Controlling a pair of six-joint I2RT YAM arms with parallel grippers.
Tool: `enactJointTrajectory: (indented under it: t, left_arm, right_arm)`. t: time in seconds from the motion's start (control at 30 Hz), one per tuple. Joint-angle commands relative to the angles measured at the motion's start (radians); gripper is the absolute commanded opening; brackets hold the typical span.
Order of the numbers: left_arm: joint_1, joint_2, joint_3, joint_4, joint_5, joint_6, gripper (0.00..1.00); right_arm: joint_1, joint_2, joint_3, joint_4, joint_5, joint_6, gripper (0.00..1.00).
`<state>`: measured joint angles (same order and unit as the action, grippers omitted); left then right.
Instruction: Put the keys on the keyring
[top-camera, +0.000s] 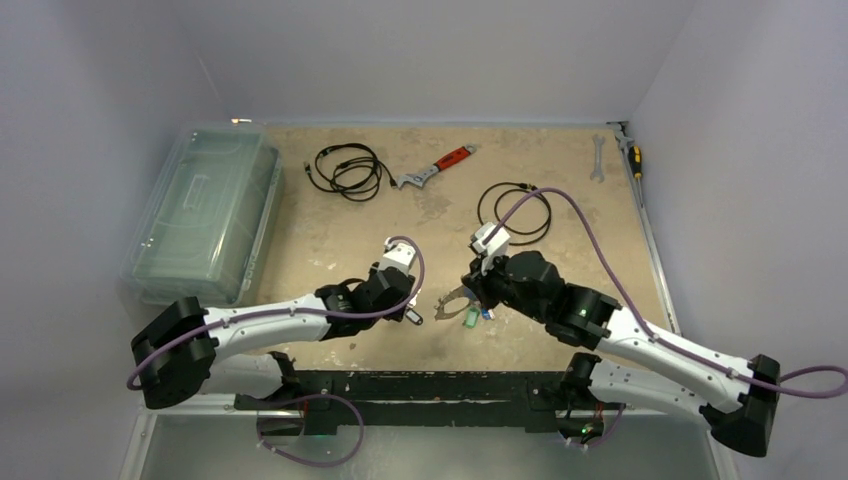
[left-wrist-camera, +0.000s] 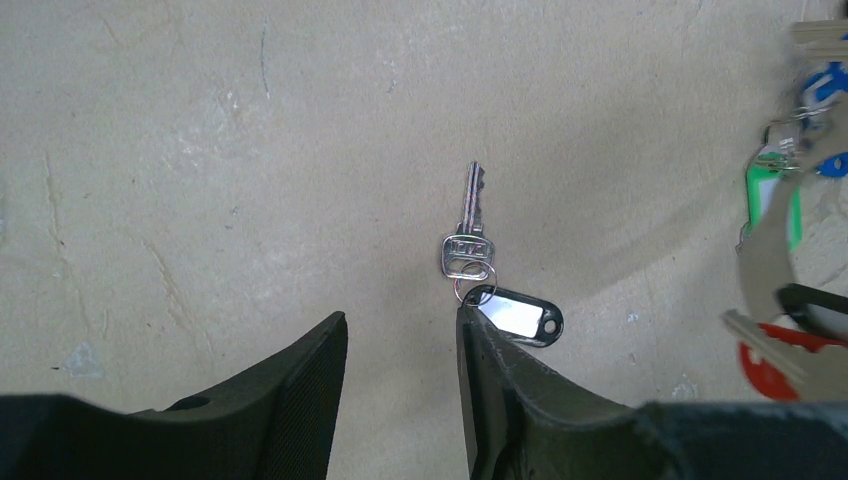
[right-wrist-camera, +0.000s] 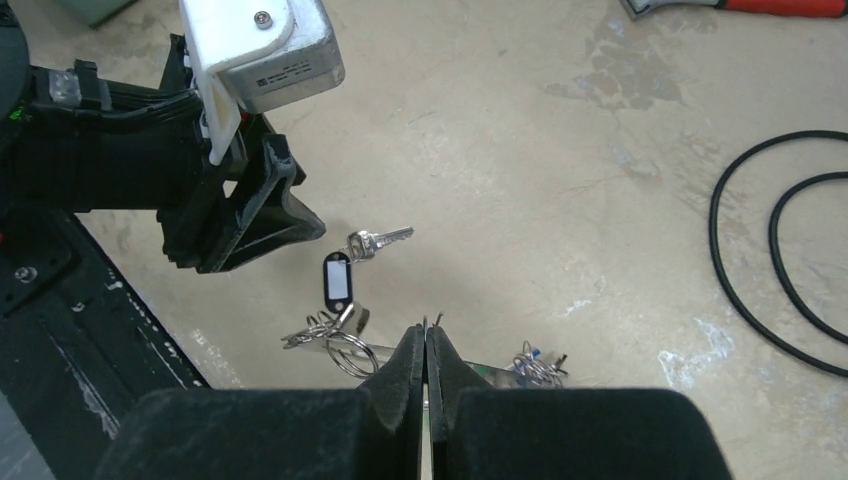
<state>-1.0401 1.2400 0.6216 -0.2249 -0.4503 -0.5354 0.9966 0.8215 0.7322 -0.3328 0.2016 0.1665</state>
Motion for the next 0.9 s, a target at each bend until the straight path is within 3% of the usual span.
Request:
enactJointTrajectory:
  t: [0.0, 0.23, 0.63, 0.87]
  left_arm:
    - [0.004, 0.022, -0.032, 0.059, 0.027, -0.015, 0.42]
    - [0.005, 0.054, 0.000, 0.058, 0.032, 0.011, 0.39]
    - [0.005, -0.015, -0.021, 0.078, 0.092, 0.025, 0.36]
    - [0.005, 0.002, -0.004, 0.066, 0.095, 0.033, 0.33]
  right_arm:
    - [-0.001, 0.050, -0.046, 0.205, -0.040, -0.042, 0.00]
    - [-0.029, 0.142, -0.186, 0.447, -0.134, -0.051, 0.00]
    - [-0.029, 0.088, -0.245, 0.565, -0.241, -0.159, 0.00]
    - [-0.029, 0.140, -0.202, 0.517, -0.222, -0.217, 0.00]
